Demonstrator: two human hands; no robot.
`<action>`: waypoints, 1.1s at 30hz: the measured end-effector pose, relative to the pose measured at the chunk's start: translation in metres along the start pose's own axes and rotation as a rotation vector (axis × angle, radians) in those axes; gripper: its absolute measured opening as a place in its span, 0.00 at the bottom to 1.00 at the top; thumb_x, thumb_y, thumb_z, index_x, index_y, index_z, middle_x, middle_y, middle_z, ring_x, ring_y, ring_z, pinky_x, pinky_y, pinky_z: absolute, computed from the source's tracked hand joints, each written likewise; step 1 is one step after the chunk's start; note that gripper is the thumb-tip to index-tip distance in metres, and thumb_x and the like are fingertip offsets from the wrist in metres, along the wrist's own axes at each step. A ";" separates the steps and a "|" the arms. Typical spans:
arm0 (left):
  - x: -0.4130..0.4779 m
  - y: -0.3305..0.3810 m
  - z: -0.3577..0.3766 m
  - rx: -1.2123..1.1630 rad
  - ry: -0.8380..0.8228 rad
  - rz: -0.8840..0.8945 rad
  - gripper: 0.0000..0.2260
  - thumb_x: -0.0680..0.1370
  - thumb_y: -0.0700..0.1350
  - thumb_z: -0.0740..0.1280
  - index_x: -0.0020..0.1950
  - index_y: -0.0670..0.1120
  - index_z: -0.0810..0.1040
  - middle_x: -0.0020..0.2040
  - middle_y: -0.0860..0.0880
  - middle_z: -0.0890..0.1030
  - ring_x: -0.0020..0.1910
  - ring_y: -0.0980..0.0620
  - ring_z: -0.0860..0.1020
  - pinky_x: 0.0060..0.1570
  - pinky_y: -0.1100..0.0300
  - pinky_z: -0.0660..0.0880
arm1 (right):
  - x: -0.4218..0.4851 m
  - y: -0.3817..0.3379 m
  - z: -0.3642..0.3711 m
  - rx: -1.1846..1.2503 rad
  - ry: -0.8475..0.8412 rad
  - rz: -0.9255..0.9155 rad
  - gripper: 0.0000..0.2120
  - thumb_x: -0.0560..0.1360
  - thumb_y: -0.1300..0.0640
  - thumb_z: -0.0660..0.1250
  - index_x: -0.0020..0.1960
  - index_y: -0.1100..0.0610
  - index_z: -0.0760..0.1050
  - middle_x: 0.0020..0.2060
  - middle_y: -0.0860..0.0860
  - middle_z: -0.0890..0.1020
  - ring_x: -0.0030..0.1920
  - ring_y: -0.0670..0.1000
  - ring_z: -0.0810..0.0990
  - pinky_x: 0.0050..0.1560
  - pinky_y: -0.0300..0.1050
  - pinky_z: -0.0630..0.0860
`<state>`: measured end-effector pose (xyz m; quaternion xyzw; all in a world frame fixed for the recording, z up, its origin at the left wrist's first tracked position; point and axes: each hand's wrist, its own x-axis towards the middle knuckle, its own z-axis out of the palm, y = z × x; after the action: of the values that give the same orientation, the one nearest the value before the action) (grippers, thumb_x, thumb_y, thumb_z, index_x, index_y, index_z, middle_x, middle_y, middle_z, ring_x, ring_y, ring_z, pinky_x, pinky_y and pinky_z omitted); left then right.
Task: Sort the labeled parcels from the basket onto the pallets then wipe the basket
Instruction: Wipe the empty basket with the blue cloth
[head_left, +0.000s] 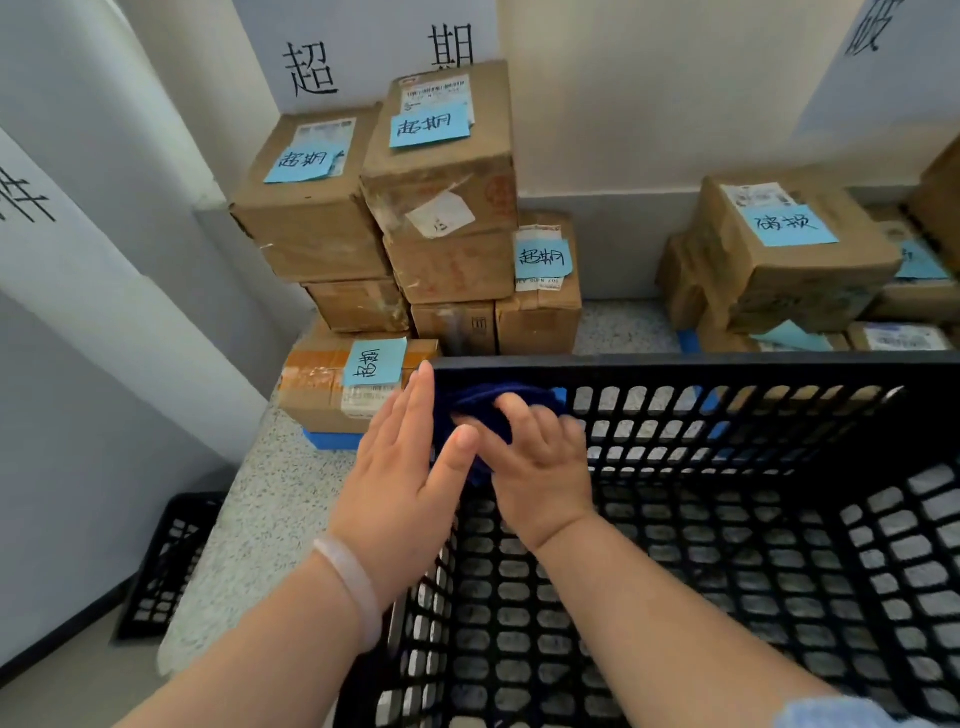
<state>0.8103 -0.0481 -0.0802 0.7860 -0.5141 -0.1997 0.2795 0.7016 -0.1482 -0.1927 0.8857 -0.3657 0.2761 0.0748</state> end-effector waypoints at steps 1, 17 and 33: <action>0.000 0.000 0.000 0.003 0.000 0.001 0.37 0.68 0.74 0.39 0.75 0.63 0.40 0.72 0.66 0.51 0.75 0.65 0.44 0.70 0.67 0.41 | 0.001 0.007 -0.002 -0.032 -0.012 -0.045 0.33 0.64 0.53 0.68 0.67 0.40 0.65 0.61 0.51 0.64 0.53 0.54 0.68 0.53 0.53 0.66; -0.003 0.004 -0.002 0.003 -0.042 -0.017 0.35 0.74 0.69 0.45 0.79 0.58 0.45 0.79 0.57 0.52 0.78 0.57 0.48 0.73 0.60 0.45 | -0.051 0.132 -0.087 -0.246 -0.240 0.318 0.40 0.60 0.57 0.80 0.68 0.41 0.72 0.45 0.55 0.76 0.42 0.58 0.77 0.41 0.52 0.74; 0.011 -0.024 0.008 -0.019 0.034 0.070 0.28 0.69 0.79 0.44 0.68 0.79 0.45 0.79 0.54 0.58 0.77 0.48 0.57 0.74 0.42 0.56 | -0.062 0.165 -0.107 0.363 0.334 1.356 0.26 0.77 0.64 0.64 0.72 0.46 0.68 0.64 0.53 0.71 0.62 0.56 0.76 0.61 0.53 0.75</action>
<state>0.8267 -0.0527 -0.1021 0.7679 -0.5347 -0.1814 0.3027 0.5056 -0.1943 -0.1485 0.4082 -0.7671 0.4498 -0.2065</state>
